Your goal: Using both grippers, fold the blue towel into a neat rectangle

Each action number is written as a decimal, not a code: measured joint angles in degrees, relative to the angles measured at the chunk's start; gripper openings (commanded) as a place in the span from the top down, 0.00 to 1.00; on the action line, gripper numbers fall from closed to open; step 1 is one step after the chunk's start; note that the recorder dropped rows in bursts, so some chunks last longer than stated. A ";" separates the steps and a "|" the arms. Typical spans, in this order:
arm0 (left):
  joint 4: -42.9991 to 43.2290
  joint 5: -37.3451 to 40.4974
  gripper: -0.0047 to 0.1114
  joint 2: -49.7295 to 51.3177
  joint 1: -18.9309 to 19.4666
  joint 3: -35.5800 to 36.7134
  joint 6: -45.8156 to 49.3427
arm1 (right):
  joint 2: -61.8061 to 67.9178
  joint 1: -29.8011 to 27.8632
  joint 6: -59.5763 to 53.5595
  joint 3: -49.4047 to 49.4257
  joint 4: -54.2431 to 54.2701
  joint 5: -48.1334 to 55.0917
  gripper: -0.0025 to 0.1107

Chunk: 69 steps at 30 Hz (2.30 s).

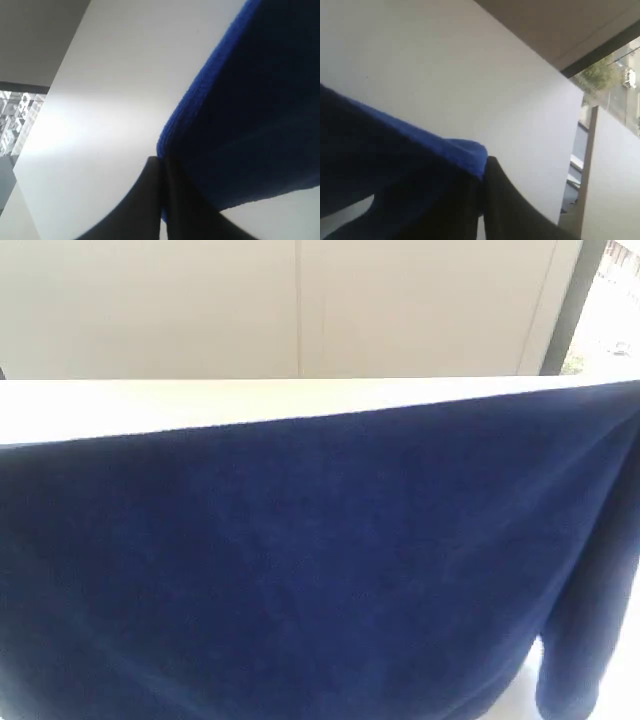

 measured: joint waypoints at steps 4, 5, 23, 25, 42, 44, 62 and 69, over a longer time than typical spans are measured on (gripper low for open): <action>5.68 -0.91 0.96 1.40 0.00 6.46 -5.05 | 7.22 0.00 0.00 1.17 0.53 -3.57 0.98; 8.37 -1.62 0.96 2.04 0.00 8.11 -6.69 | 9.12 0.00 0.00 1.19 0.53 -4.81 0.98; 50.83 -15.45 0.96 18.38 3.55 27.66 -48.30 | 36.64 0.00 0.00 1.19 -4.35 -27.52 0.98; 53.56 -16.17 0.96 21.59 7.40 27.90 -53.11 | 38.97 0.00 0.60 1.19 -5.85 -30.22 0.98; 55.68 -31.85 0.54 41.80 28.55 19.20 -60.62 | 54.44 -0.46 24.17 -6.46 -25.91 -37.60 0.49; 55.66 -30.44 0.38 42.73 28.94 18.41 -60.73 | 54.90 -0.43 24.97 -7.53 -26.13 -37.11 0.42; 46.95 -58.15 0.96 43.94 8.64 11.64 -63.33 | 41.10 -0.53 32.07 -11.13 -20.24 -7.77 0.53; 44.02 -60.26 0.96 49.49 8.54 9.12 -69.57 | 40.48 -0.53 30.74 -7.93 -15.97 0.99 0.84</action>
